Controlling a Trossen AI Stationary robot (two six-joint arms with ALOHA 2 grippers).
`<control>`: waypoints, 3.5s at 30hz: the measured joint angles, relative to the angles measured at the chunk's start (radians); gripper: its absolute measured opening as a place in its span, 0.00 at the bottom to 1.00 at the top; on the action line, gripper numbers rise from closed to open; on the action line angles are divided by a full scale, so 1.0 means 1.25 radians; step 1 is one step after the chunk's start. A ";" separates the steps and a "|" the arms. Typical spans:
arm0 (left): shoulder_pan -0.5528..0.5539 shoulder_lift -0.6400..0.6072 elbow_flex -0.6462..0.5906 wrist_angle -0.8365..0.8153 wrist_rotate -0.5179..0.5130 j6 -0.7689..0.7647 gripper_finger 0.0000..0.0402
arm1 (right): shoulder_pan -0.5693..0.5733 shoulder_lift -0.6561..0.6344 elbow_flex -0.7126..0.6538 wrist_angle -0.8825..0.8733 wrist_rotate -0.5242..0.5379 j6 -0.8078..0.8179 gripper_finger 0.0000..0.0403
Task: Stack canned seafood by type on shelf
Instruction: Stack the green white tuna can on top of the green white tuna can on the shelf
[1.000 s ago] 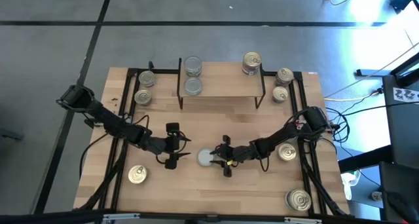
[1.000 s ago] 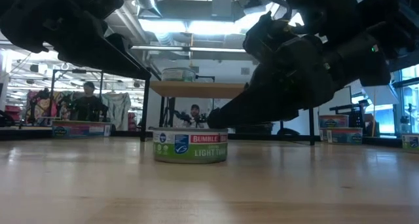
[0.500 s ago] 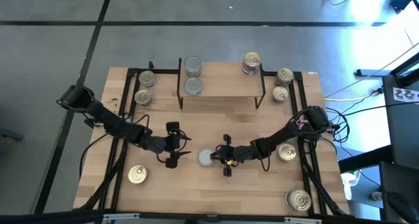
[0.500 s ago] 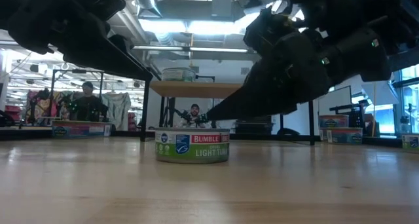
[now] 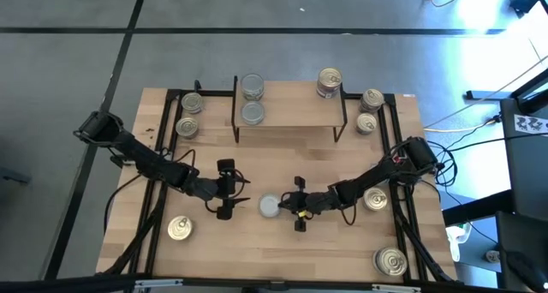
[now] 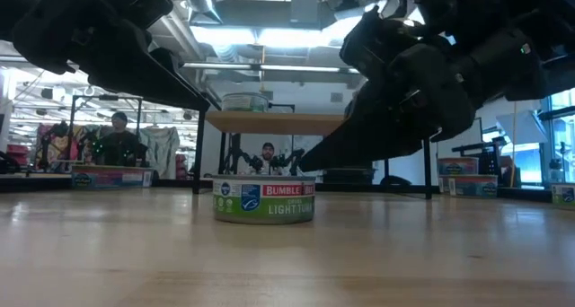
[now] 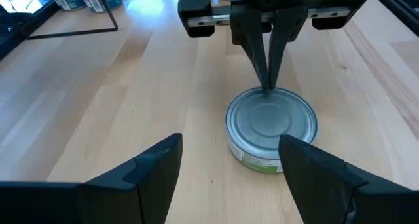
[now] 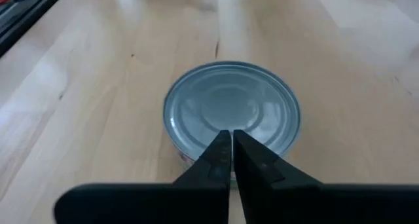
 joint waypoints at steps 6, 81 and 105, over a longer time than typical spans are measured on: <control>0.000 0.000 0.000 0.000 0.000 -0.001 0.63 | 0.000 -0.001 -0.012 -0.019 0.003 0.003 0.04; -0.004 0.380 0.288 -0.049 0.023 0.634 0.33 | -0.001 0.002 -0.072 0.059 0.016 0.008 0.04; -0.046 0.035 0.287 -0.257 -0.339 0.384 0.37 | 0.000 -0.104 -0.072 -0.120 0.056 0.088 0.04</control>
